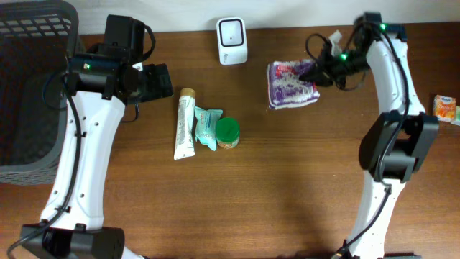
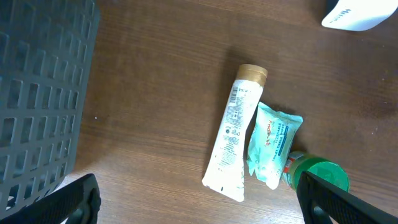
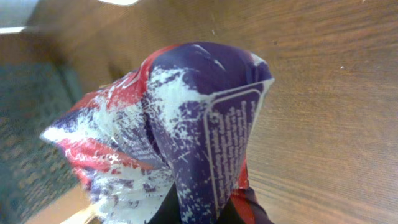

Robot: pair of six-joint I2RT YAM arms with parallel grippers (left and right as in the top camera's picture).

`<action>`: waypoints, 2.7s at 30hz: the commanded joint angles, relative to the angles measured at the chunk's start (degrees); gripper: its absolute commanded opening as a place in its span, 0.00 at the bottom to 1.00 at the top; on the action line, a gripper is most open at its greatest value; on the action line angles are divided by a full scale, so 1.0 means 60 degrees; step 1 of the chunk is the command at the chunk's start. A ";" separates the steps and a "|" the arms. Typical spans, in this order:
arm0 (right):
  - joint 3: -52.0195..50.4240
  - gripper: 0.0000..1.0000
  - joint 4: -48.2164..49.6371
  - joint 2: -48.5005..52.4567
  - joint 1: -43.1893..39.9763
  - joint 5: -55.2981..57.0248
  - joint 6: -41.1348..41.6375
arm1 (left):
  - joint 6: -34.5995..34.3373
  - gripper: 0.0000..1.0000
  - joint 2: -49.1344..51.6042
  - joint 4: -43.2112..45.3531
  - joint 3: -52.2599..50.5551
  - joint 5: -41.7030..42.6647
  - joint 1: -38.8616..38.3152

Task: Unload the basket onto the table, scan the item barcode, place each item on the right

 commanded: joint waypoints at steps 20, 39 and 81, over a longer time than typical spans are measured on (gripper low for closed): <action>0.1275 0.04 0.1290 -0.1734 0.3810 0.4328 0.4688 | 0.0044 0.99 0.0018 0.0011 0.0004 -0.0069 -0.0044; 0.1271 0.04 0.1279 -0.1730 0.3818 0.4674 0.3577 | 0.0044 0.99 0.0018 0.0011 0.0004 -0.0069 -0.0044; -0.0044 0.99 0.0120 -0.1249 0.1129 0.4918 -0.1249 | 0.0044 0.99 0.0015 0.0011 0.0004 -0.0069 -0.0044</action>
